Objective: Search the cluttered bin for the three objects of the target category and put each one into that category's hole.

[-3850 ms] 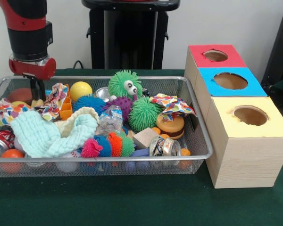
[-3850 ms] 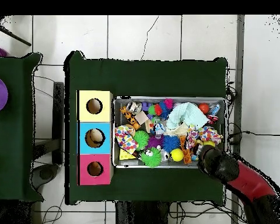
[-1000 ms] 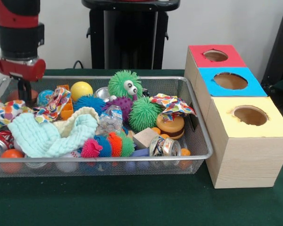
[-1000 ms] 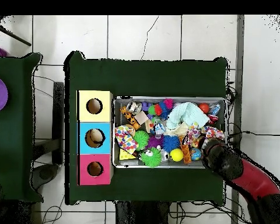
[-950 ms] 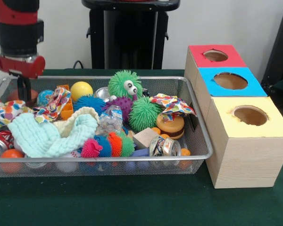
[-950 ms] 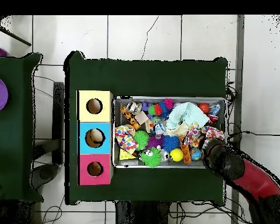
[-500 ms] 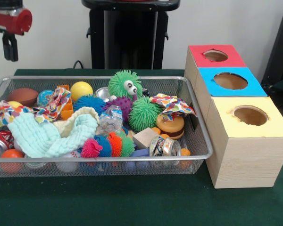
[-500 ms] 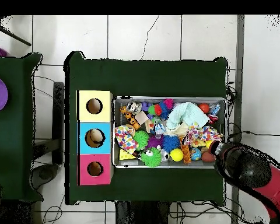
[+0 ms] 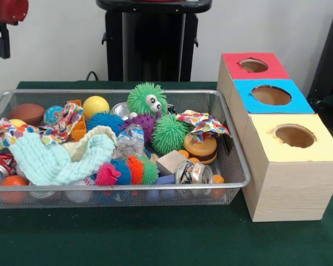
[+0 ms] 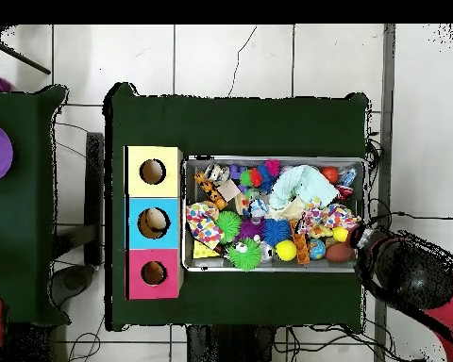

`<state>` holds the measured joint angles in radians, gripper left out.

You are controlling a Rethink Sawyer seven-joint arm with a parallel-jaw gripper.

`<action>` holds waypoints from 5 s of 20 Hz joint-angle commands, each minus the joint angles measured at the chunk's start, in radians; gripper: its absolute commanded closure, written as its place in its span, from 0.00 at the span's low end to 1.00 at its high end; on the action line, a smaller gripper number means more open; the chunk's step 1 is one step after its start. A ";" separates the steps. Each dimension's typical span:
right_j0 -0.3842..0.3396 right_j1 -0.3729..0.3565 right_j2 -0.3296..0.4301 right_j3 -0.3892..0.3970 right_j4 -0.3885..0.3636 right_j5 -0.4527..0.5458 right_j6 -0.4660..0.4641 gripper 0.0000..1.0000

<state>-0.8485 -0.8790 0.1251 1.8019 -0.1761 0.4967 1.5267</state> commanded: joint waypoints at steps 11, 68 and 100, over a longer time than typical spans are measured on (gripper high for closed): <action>-0.020 0.199 0.125 0.071 0.026 -0.208 0.135 1.00; 0.035 0.688 0.008 -0.164 0.439 -0.523 0.305 0.00; 0.346 0.258 -0.176 0.218 0.689 -0.370 0.585 1.00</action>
<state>-0.5228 -0.5704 -0.0637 1.9396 0.4442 0.0409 1.8387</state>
